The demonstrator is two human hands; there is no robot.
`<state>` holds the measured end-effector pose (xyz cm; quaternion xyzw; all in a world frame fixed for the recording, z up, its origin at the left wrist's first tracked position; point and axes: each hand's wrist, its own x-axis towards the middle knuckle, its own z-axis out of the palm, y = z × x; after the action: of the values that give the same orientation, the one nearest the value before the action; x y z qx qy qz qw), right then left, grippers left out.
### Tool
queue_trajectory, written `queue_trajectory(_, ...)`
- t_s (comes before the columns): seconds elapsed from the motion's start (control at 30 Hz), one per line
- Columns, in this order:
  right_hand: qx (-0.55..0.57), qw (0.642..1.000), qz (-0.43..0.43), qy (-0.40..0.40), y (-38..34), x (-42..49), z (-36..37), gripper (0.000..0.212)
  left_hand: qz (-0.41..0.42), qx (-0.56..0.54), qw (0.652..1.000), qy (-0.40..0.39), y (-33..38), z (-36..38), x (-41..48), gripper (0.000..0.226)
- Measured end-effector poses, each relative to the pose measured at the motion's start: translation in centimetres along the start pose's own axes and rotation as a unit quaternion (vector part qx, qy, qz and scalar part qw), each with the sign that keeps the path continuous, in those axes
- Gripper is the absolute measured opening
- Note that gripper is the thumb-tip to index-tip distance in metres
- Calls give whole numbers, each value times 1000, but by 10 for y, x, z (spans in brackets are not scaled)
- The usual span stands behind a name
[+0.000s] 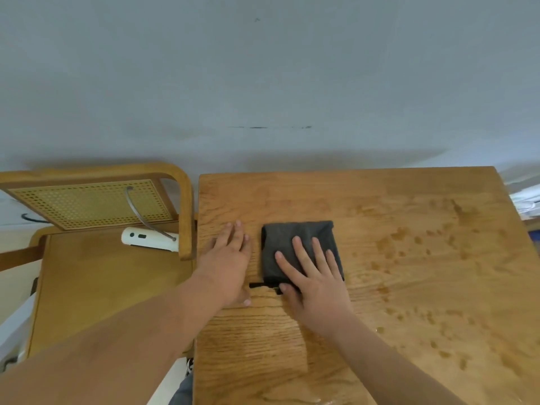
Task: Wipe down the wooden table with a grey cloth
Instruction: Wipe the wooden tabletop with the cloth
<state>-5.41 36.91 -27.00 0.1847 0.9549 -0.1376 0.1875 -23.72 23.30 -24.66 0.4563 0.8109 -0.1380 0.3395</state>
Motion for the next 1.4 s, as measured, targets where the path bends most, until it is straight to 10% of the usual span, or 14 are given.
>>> queue_trajectory(0.1, -47, 997, -42, -41, 45, 15, -22, 60, -1, -1, 1000, -4, 0, 0, 0, 134)
queue_trajectory(0.37, 83, 962, 258, 8, 54, 90, -52, 63, 0, 13, 1000, -9, 0, 1, 0, 130)
queue_trajectory(0.67, -61, 994, -84, -43, 46, 34, -30, 60, -15, 19, 999, -23, 7, -7, 1, 131)
queue_trajectory(1.0, 32, 980, 193, 31, 99, 124, -70, 62, -40, 31, 998, -38, 11, -8, 4, 128)
queue_trajectory(1.4, 20, 1000, -18, 9, -10, -51, 32, 60, -52, -13, 997, 61, 16, 7, -31, 125)
